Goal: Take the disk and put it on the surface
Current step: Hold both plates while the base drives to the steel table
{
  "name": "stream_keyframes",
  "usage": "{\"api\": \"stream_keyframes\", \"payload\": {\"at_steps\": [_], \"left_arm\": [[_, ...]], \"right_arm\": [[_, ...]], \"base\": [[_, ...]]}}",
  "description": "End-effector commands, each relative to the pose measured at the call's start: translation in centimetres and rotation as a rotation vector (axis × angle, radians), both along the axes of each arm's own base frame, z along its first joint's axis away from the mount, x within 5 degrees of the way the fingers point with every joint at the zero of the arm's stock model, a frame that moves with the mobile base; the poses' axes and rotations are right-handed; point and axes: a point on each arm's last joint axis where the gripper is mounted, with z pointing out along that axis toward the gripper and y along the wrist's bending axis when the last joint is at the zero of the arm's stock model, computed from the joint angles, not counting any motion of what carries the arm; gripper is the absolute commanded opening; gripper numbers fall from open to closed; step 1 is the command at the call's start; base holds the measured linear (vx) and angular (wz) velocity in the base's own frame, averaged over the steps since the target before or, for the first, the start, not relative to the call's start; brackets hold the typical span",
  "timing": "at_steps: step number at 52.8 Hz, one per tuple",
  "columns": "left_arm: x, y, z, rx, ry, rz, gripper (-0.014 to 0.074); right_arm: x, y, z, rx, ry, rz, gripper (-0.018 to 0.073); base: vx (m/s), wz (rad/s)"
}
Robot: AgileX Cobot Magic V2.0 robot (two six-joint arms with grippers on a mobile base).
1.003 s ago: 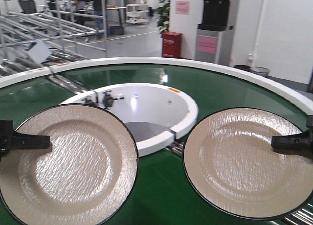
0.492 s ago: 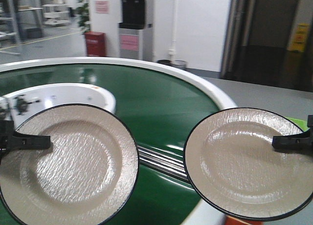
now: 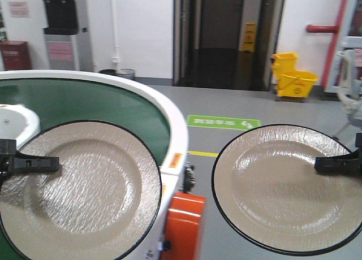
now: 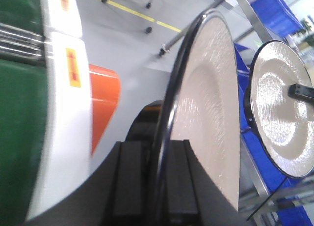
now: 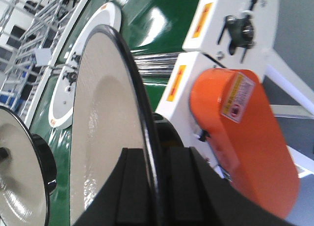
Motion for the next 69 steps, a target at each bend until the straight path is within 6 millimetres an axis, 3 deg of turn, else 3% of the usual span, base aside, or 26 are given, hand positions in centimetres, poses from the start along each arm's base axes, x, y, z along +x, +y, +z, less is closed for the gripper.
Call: {"api": "stream_keyframes", "payload": {"at_steps": [1, 34, 69], "left_arm": [[-0.76, -0.59, 3.27, -0.124, -0.093, 0.006, -0.0008], [-0.81, -0.62, 3.30, -0.124, -0.093, 0.002, -0.0008], [-0.78, -0.61, 3.27, -0.124, -0.092, 0.004, -0.0008]], "right_arm": [[-0.62, 0.53, 3.15, 0.096, -0.111, -0.003, -0.0009], [-0.61, 0.54, 3.16, 0.096, -0.112, -0.003, -0.0009], [-0.73, 0.63, 3.20, 0.099, -0.111, 0.010, -0.0009]], "base": [[-0.12, -0.49], [-0.03, -0.52], [0.19, -0.63]]}}
